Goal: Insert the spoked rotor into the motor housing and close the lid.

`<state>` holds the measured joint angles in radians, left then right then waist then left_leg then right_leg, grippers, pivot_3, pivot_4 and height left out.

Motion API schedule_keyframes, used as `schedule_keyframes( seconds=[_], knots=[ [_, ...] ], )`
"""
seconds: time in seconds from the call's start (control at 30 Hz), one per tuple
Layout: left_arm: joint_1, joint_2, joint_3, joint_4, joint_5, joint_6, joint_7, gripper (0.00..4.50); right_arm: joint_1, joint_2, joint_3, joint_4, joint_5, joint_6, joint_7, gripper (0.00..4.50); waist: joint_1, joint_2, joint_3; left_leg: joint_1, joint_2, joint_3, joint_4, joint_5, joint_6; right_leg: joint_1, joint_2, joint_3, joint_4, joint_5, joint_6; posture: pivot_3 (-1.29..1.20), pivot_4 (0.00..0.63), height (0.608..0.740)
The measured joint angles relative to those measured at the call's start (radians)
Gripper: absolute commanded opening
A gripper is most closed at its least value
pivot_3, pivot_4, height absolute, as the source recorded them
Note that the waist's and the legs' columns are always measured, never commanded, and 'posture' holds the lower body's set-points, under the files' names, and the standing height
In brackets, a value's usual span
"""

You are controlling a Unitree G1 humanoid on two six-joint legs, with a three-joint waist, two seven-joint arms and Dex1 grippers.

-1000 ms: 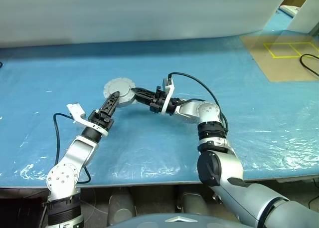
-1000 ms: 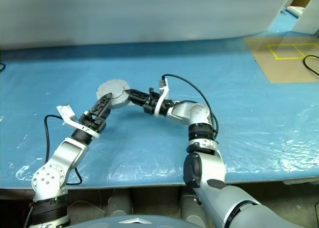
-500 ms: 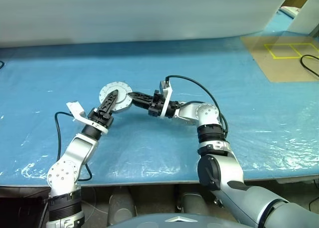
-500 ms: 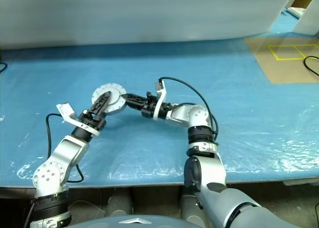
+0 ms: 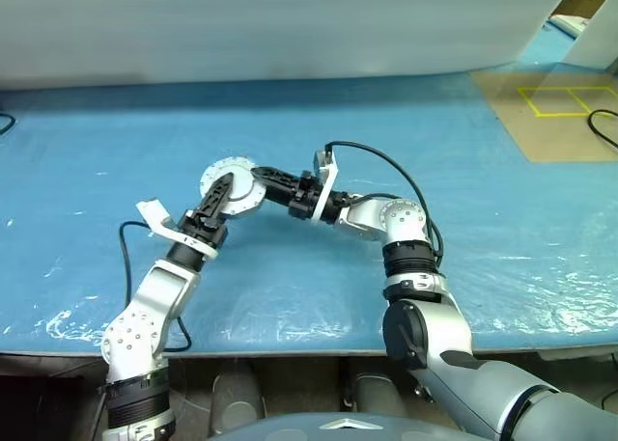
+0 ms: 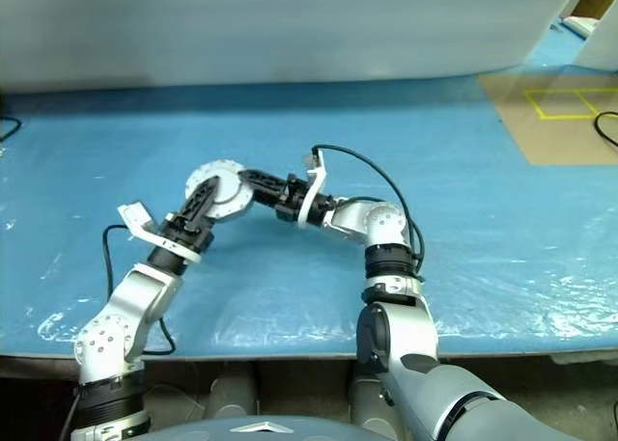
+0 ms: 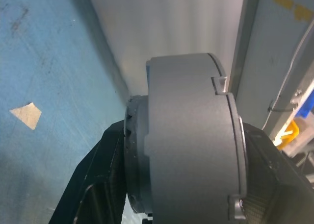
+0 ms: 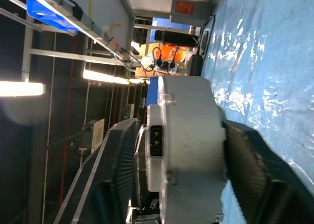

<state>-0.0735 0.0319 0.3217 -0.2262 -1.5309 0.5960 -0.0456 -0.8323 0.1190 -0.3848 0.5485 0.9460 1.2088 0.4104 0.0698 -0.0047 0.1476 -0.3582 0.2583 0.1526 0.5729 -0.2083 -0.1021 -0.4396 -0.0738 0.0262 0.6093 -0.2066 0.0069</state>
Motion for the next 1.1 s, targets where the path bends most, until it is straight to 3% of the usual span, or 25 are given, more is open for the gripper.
schedule_keyframes(
  seconds=[0.27,0.57,1.1],
  knots=[
    [-0.008,-0.036,0.018,0.030,0.037,-0.080,0.019,2.71,0.000,0.000,-0.006,0.034,0.007,-0.030,-0.023,3.32,-0.001,-0.001,0.000,0.000,0.000,0.000,0.000,0.000,0.000,0.000,0.000,0.000,0.000,0.000,0.000,0.00,0.150,0.740],
    [-0.053,-0.032,0.082,0.111,0.237,-0.235,0.016,2.71,0.000,0.000,-0.009,0.035,0.031,-0.072,-0.022,3.32,-0.001,-0.002,0.000,0.000,0.000,-0.001,0.001,0.000,0.000,0.000,0.000,0.000,0.001,0.000,0.001,0.00,0.150,0.740],
    [-0.254,0.051,0.201,0.490,0.516,-0.448,-0.127,2.71,0.000,-0.001,0.087,-0.009,0.017,-0.116,0.039,3.32,0.001,-0.006,0.000,-0.001,0.000,-0.002,0.003,0.000,0.000,0.000,0.000,-0.001,0.001,0.001,0.001,0.00,0.150,0.740]
  ],
)
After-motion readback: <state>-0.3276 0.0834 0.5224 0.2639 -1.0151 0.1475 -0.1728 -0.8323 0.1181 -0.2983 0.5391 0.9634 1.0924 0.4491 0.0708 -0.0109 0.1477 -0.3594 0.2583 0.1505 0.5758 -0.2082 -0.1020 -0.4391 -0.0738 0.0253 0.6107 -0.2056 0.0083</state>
